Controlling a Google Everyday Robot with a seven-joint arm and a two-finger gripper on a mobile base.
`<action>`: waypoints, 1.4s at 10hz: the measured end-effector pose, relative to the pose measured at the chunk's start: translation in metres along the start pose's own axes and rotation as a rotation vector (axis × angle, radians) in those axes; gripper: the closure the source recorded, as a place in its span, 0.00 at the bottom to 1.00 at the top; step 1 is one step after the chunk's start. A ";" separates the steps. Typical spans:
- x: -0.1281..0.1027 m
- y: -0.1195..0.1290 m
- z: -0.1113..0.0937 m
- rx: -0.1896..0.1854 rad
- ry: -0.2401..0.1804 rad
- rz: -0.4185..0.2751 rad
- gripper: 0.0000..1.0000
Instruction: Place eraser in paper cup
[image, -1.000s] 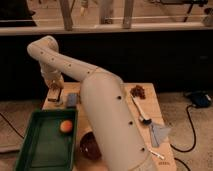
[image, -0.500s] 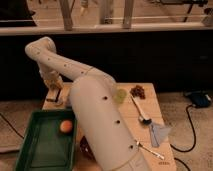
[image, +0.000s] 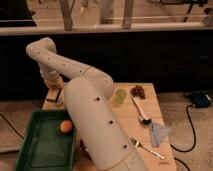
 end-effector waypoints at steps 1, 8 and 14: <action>0.000 0.001 0.001 0.002 -0.002 0.003 0.97; 0.000 0.002 0.008 0.035 -0.027 0.038 0.97; 0.004 -0.003 0.007 0.111 -0.089 0.106 0.97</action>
